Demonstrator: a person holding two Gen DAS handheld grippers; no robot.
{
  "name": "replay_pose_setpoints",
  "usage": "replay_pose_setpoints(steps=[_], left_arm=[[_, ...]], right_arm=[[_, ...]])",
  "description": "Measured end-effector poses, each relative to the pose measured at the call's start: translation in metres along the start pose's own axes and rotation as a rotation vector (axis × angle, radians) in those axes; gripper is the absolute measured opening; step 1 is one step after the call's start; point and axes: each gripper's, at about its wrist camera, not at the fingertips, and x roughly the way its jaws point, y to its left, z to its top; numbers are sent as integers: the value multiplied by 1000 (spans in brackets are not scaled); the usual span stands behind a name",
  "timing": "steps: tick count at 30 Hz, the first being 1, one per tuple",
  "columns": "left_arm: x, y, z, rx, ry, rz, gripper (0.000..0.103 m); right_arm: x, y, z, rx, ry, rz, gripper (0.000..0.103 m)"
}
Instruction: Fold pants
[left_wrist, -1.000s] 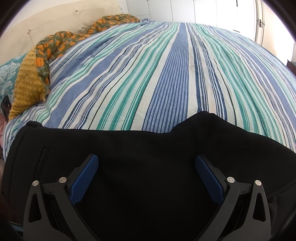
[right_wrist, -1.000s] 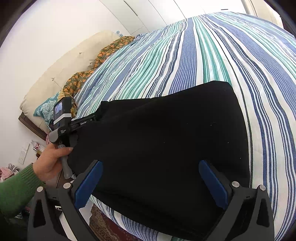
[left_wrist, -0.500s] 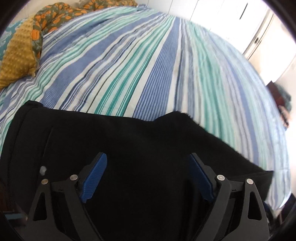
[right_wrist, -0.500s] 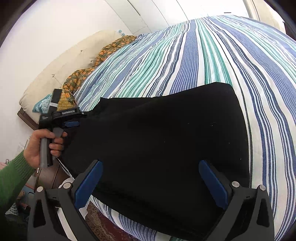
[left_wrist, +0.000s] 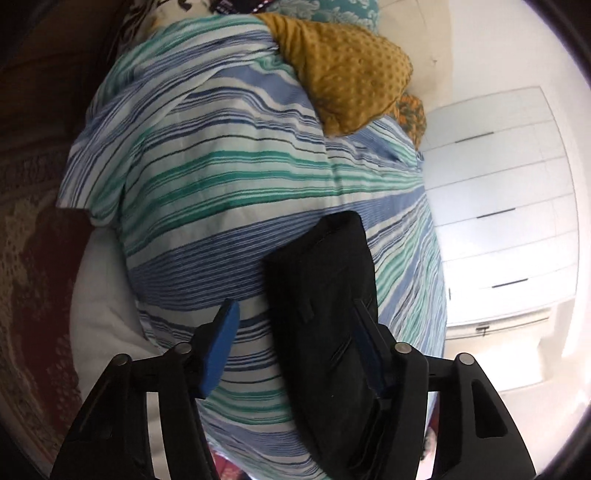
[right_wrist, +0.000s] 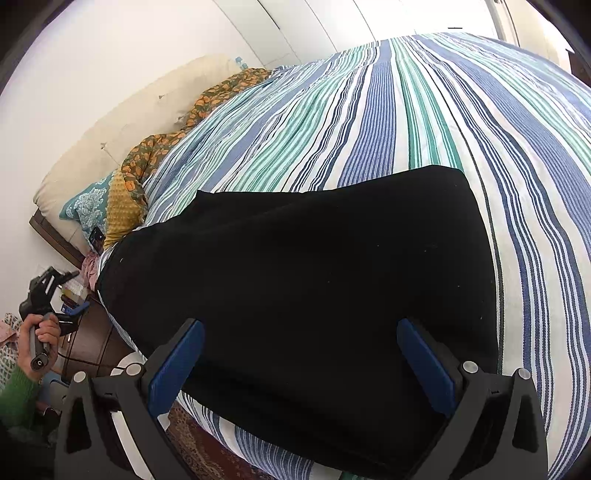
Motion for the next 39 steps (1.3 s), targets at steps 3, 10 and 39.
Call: replay_pose_setpoints(steps=[3, 10, 39], left_arm=[[14, -7, 0, 21, -8, -32, 59], [49, 0, 19, -16, -14, -42, 39], [-17, -185, -50, 387, 94, -358, 17]], right_arm=[[0, 1, 0, -8, 0, -4, 103], [1, 2, 0, -20, 2, -12, 103], [-3, 2, 3, -19, 4, -10, 103]])
